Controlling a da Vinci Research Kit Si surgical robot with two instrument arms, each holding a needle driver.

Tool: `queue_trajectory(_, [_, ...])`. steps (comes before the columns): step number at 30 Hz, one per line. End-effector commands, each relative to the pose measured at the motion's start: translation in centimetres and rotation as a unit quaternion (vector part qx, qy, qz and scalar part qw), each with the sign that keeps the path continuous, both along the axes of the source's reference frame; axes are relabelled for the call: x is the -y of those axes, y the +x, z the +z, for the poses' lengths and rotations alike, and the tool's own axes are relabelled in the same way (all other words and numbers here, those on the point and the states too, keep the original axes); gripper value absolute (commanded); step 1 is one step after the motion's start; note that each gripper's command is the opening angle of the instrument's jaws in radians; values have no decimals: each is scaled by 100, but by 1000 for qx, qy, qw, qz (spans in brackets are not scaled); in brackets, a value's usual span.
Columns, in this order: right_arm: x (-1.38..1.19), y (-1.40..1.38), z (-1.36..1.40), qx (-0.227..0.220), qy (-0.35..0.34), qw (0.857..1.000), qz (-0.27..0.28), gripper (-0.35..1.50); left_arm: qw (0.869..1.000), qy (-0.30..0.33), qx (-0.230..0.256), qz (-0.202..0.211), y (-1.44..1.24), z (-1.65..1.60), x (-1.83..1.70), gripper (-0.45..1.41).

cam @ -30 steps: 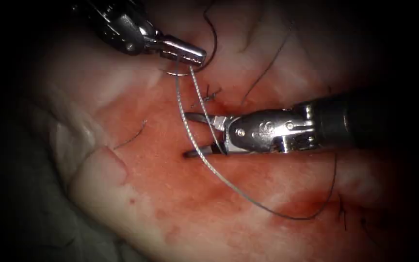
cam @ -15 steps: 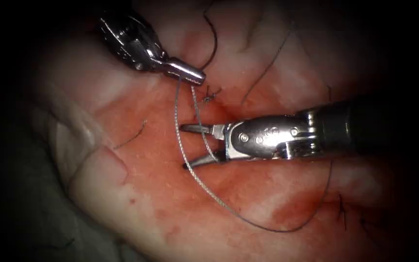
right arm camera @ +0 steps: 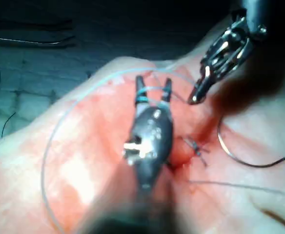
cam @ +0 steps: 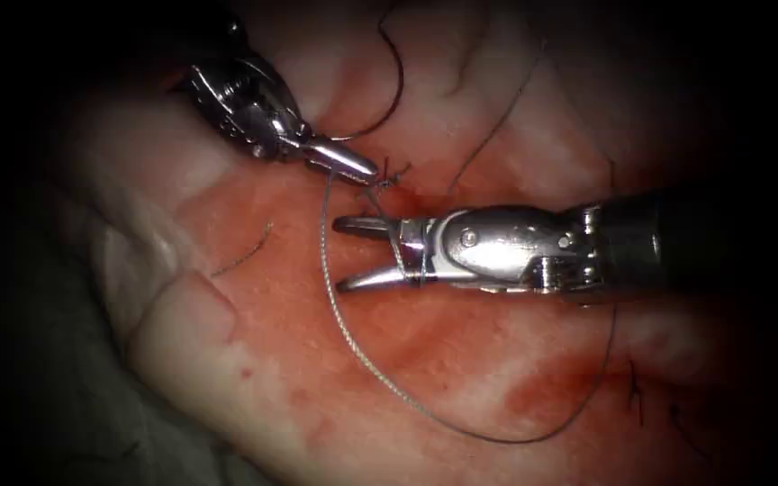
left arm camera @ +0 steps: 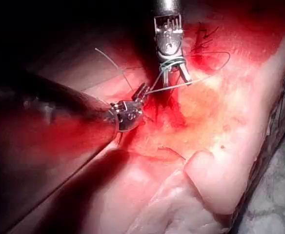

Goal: Wound Closure

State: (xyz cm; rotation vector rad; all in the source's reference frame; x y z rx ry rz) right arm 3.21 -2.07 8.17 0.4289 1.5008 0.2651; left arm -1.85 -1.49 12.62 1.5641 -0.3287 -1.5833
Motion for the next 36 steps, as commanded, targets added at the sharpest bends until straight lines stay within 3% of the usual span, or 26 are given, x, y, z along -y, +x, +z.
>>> queue_trajectory(1, [2,5,1,-7,2,1000,6,46,1000,0,-1,-1,-5,6,3,-45])
queue_trajectory(15, [-13,-5,0,-22,27,996,84,46,1000,17,-15,-10,-5,29,36,-45])
queue_trajectory(18, [-18,-11,5,4,26,992,123,54,999,25,-19,-12,-7,32,47,-45])
queue_trajectory(19, [-19,-13,7,14,29,990,138,66,999,24,-19,-11,-7,32,50,-45])
queue_trajectory(21, [-20,-18,11,35,36,984,168,83,999,30,-20,-13,-8,31,54,-45])
queue_trajectory(25, [-18,-23,18,64,45,973,218,96,999,31,-19,-14,-12,27,57,-45])
queue_trajectory(36, [-23,-52,29,130,72,924,352,91,999,38,-19,-24,-17,14,55,-45])
